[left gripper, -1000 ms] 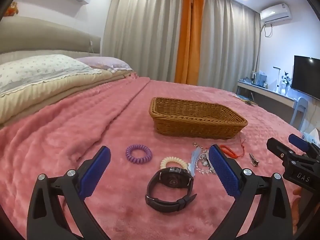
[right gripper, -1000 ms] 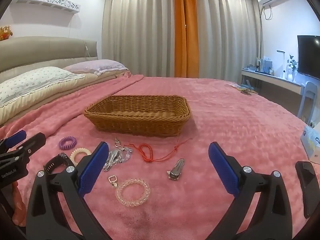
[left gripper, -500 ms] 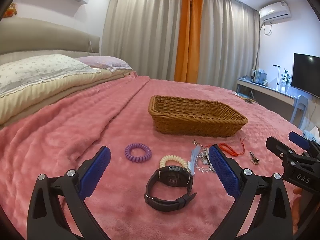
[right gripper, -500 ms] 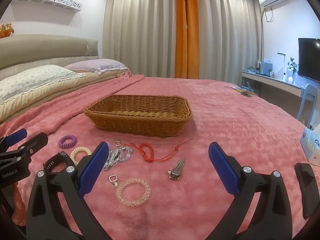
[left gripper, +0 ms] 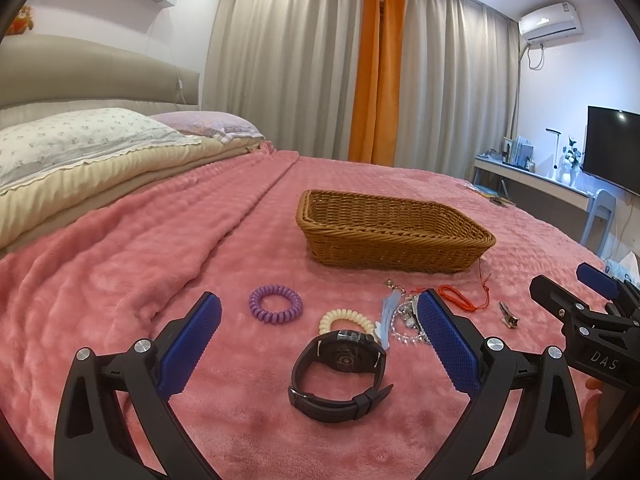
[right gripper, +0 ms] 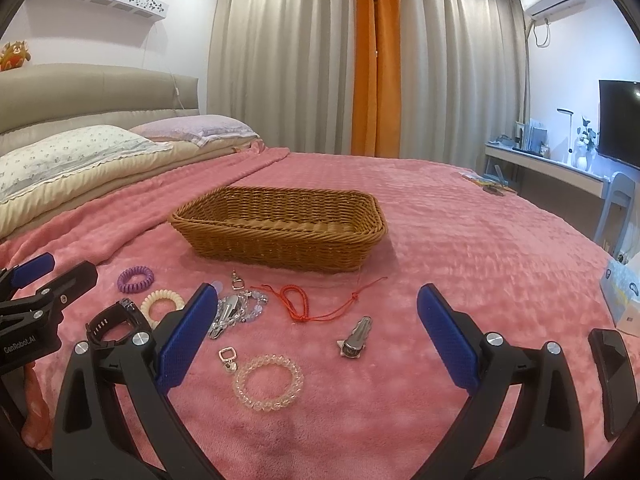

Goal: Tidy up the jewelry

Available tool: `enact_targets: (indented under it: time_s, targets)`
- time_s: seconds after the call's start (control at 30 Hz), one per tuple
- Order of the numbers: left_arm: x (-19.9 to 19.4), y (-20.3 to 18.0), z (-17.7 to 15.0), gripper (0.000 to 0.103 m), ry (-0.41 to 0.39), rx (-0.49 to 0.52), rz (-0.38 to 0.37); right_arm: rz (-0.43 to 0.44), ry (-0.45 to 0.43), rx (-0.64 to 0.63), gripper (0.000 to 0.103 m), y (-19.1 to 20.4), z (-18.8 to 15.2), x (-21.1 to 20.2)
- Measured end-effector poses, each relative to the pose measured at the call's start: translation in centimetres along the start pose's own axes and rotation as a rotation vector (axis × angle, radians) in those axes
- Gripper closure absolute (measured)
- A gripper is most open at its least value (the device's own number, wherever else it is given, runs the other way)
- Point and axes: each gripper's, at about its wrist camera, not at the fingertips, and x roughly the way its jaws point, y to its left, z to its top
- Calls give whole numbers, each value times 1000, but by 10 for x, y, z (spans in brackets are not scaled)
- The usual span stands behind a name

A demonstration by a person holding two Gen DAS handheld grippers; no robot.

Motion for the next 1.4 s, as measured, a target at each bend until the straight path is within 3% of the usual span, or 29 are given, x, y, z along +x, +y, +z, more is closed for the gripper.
enact_targets:
  time_s: [1.4]
  targets:
    - [-1, -1, -3, 8, 4, 0, 2, 0, 2, -2, 8, 2, -2, 0]
